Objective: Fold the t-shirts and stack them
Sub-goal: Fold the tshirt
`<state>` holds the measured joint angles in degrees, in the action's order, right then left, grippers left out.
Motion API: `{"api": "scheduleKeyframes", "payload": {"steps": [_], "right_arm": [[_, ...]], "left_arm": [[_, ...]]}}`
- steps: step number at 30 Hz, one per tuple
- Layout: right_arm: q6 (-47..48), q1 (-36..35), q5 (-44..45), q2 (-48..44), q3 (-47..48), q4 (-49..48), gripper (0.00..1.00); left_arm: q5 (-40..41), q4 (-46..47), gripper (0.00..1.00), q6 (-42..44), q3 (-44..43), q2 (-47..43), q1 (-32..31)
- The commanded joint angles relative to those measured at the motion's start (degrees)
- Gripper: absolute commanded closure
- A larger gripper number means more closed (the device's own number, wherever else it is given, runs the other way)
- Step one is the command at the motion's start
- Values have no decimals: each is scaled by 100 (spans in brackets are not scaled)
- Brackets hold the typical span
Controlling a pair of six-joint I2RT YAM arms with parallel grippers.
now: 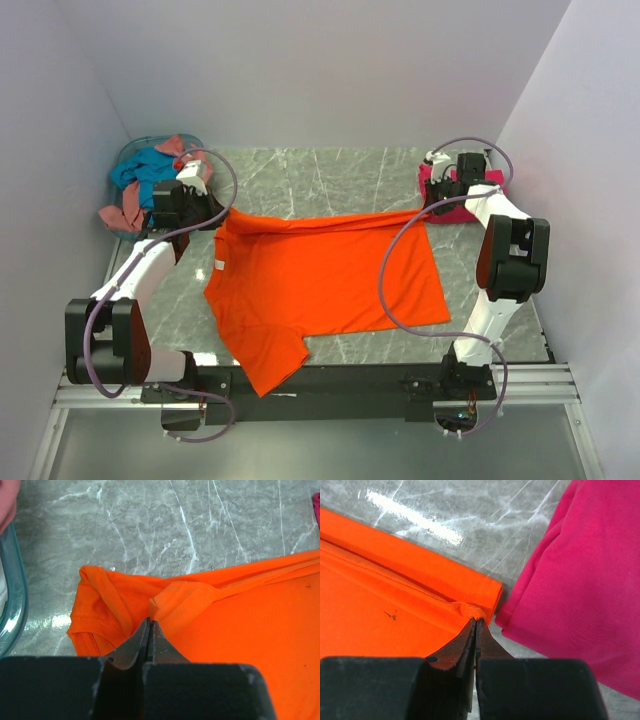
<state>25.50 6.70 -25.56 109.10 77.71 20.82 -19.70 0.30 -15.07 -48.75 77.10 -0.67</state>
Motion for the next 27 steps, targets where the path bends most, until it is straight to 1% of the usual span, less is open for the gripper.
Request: {"api": "scheduleKeyframes", "payload": {"steps": [1, 10, 11, 27], "right_arm": [[210, 60, 25, -161, 51, 89, 96], [351, 60, 16, -187, -19, 177, 94], [386, 60, 16, -179, -37, 186, 93], [685, 60, 139, -187, -230, 195, 92]], "left_arm": [[-157, 23, 100, 127, -117, -28, 23], [-95, -12, 100, 145, -99, -81, 23], [-95, -151, 100, 153, -82, -81, 23], [-16, -390, 100, 189, -47, -195, 23]]}}
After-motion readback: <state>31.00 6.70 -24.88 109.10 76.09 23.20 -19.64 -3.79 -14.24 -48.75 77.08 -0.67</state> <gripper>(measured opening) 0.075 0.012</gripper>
